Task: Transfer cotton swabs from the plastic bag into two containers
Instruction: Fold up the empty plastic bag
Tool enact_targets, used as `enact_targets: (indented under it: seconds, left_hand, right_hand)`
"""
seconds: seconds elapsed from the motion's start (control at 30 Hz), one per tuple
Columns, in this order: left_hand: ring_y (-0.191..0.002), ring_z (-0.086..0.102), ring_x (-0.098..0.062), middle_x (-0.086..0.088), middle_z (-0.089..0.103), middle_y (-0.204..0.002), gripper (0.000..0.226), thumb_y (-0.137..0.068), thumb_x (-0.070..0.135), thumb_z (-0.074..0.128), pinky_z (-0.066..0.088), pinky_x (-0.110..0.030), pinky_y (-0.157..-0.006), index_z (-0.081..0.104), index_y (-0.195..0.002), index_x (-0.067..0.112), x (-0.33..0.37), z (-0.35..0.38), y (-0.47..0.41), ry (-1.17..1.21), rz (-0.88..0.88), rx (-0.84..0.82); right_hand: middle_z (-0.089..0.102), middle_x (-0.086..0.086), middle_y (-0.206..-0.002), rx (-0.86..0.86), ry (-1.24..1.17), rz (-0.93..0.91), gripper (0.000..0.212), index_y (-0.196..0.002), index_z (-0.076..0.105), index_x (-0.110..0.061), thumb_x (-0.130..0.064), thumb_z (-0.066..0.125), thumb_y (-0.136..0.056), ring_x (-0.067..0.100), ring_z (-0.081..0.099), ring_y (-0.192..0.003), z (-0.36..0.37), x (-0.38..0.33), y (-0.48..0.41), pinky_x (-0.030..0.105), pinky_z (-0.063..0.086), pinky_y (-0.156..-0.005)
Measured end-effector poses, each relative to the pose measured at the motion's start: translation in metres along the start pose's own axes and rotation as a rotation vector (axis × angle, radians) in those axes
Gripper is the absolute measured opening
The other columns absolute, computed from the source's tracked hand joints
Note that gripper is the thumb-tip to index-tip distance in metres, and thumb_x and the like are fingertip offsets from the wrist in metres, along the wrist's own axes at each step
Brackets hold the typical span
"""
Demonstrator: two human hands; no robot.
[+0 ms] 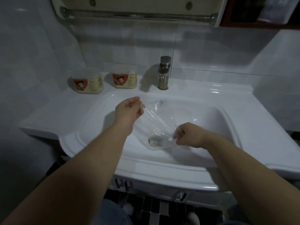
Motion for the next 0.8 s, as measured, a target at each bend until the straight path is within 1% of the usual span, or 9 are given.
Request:
enact_targets:
  seconds: [0.03,0.1,0.17,0.2,0.27,0.37,0.53,0.63,0.8]
  left_hand:
    - [-0.065,0.068,-0.015,-0.006,0.073,-0.069,0.016,-0.095,-0.005,0.065,0.057,-0.022,-0.065,0.068,-0.100,0.010,-0.001,0.002,0.001,-0.021,-0.003,-0.024]
    - [-0.074,0.072,-0.014,-0.001,0.074,-0.073,0.016,-0.098,0.000,0.064,0.057,-0.024,-0.067,0.069,-0.102,0.015,-0.004,0.007,0.002,-0.125,-0.005,-0.099]
    - [-0.081,0.074,-0.014,0.002,0.075,-0.077,0.016,-0.099,0.005,0.064,0.057,-0.025,-0.069,0.069,-0.104,0.019,-0.007,0.012,0.003,-0.220,0.002,-0.172]
    - [-0.083,0.075,-0.013,0.004,0.076,-0.078,0.015,-0.099,0.007,0.065,0.057,-0.025,-0.070,0.070,-0.105,0.020,-0.009,0.014,0.004,-0.259,0.014,-0.197]
    - [-0.084,0.076,-0.014,0.004,0.076,-0.080,0.015,-0.097,0.007,0.068,0.057,-0.023,-0.068,0.072,-0.104,0.020,-0.010,0.016,0.004,-0.310,0.042,-0.230]
    - [-0.084,0.076,-0.015,-0.002,0.076,-0.085,0.015,-0.094,0.006,0.071,0.056,-0.023,-0.067,0.074,-0.101,0.019,-0.009,0.018,0.005,-0.334,0.067,-0.253]
    - [-0.074,0.070,-0.012,-0.007,0.071,-0.084,0.018,-0.097,0.002,0.066,0.056,-0.021,-0.067,0.073,-0.096,0.018,-0.004,0.012,0.003,-0.333,0.122,-0.132]
    - [-0.069,0.068,-0.009,-0.007,0.067,-0.084,0.018,-0.098,0.000,0.063,0.056,-0.022,-0.065,0.071,-0.098,0.016,-0.001,0.011,0.004,-0.248,0.110,-0.116]
    - [-0.073,0.069,-0.008,-0.005,0.067,-0.093,0.018,-0.099,0.004,0.063,0.055,-0.022,-0.066,0.072,-0.102,0.019,-0.004,0.021,0.011,-0.297,0.093,-0.212]
  right_hand:
    - [0.068,-0.008,-0.083,0.020,-0.013,-0.018,0.019,-0.089,0.069,-0.028,-0.019,0.082,-0.077,0.014,0.064,-0.073,-0.002,-0.002,0.000,0.032,0.055,-0.072]
    - [0.066,-0.011,-0.098,0.082,-0.128,-0.059,0.042,-0.108,0.065,-0.032,-0.047,0.085,-0.073,0.011,0.066,-0.089,-0.006,-0.007,0.001,0.029,0.053,-0.080]
    - [0.067,-0.013,-0.106,0.178,-0.351,-0.090,0.065,-0.121,0.063,-0.035,-0.069,0.076,-0.067,0.006,0.067,-0.095,-0.014,-0.014,0.003,0.025,0.050,-0.080]
    - [0.068,-0.015,-0.107,0.232,-0.430,-0.116,0.067,-0.122,0.063,-0.037,-0.074,0.071,-0.066,0.003,0.067,-0.095,-0.019,-0.017,0.005,0.025,0.049,-0.079]
    - [0.072,-0.018,-0.103,0.321,-0.489,-0.173,0.056,-0.119,0.066,-0.042,-0.072,0.064,-0.072,0.001,0.069,-0.092,-0.028,-0.021,0.008,0.025,0.049,-0.078]
    - [0.073,-0.025,-0.099,0.393,-0.483,-0.222,0.023,-0.103,0.072,-0.046,-0.059,0.057,-0.091,-0.003,0.070,-0.088,-0.034,-0.025,0.013,0.025,0.050,-0.077]
    - [0.078,-0.005,-0.096,0.499,-0.756,-0.147,0.041,-0.098,0.078,-0.025,-0.046,0.043,-0.105,0.013,0.073,-0.083,-0.046,-0.017,0.015,0.036,0.055,-0.078]
    - [0.078,-0.004,-0.096,0.530,-0.760,-0.151,0.031,-0.100,0.077,-0.025,-0.043,0.051,-0.102,0.015,0.072,-0.080,-0.051,-0.013,0.017,0.037,0.056,-0.076]
    - [0.077,-0.007,-0.093,0.446,-0.703,-0.192,0.019,-0.109,0.071,-0.031,-0.040,0.069,-0.092,0.010,0.071,-0.077,-0.041,-0.018,0.009,0.028,0.057,-0.068]
Point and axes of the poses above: each hand's wrist, its own y-axis away from the middle knuckle, its own z-axis out of the palm, x = y × z, the point moved 6 cm from there along -y, towards the middle knuckle
